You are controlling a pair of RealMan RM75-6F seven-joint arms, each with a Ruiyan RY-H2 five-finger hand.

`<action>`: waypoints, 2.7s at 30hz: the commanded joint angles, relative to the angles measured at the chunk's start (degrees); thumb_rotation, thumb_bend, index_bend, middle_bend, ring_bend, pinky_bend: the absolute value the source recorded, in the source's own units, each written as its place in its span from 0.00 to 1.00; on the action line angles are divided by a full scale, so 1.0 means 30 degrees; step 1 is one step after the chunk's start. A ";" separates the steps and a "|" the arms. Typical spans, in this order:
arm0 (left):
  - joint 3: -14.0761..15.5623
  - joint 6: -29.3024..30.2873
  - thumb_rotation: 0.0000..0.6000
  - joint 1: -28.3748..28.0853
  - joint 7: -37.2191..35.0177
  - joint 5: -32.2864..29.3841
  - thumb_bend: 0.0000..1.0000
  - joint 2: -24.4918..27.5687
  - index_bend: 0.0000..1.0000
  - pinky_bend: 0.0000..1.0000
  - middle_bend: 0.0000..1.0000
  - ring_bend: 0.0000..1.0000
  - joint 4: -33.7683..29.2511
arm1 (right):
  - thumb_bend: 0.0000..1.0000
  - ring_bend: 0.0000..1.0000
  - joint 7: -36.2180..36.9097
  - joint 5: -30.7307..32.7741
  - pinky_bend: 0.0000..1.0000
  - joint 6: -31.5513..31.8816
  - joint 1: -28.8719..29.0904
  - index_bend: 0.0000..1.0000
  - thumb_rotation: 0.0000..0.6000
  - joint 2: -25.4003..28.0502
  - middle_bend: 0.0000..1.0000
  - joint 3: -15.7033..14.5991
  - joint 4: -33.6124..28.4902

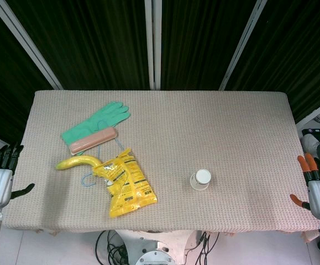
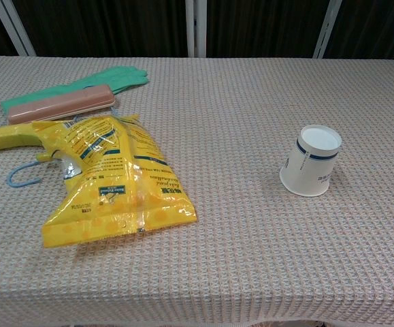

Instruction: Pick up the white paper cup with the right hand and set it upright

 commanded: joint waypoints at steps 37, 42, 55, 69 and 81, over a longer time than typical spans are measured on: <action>0.0342 -0.0849 1.00 -0.0329 -0.0892 0.0572 0.06 0.0763 0.02 0.00 0.00 0.00 -0.0650 | 0.00 0.00 -2.1805 0.0248 0.00 -0.8911 0.6009 0.00 1.00 -0.2379 0.00 0.1492 -0.9856; 0.0357 -0.0820 1.00 -0.0285 -0.1129 0.0563 0.06 0.0826 0.02 0.00 0.00 0.00 -0.0600 | 0.00 0.00 -2.5475 0.2528 0.00 -0.8828 0.7100 0.00 1.00 -0.4899 0.00 0.1720 -0.8942; 0.0354 -0.1018 1.00 -0.0320 -0.1819 0.0456 0.06 0.0916 0.02 0.00 0.00 0.00 -0.0460 | 0.02 0.00 -2.8603 0.4491 0.00 -0.7041 0.8516 0.01 1.00 -0.8028 0.13 0.1186 -0.6371; 0.0389 -0.1275 1.00 -0.0409 -0.2063 0.0374 0.06 0.0899 0.02 0.00 0.00 0.00 -0.0289 | 0.14 0.08 -2.7207 0.3287 0.00 -0.6282 0.9245 0.56 1.00 -0.8361 0.52 0.0631 -0.5095; 0.0465 -0.1438 1.00 -0.0493 -0.1908 0.0422 0.06 0.0790 0.02 0.00 0.00 0.00 -0.0282 | 0.17 0.22 -0.4146 0.3115 0.00 -0.6904 0.7283 0.67 1.00 -0.6574 0.62 0.3972 -0.2339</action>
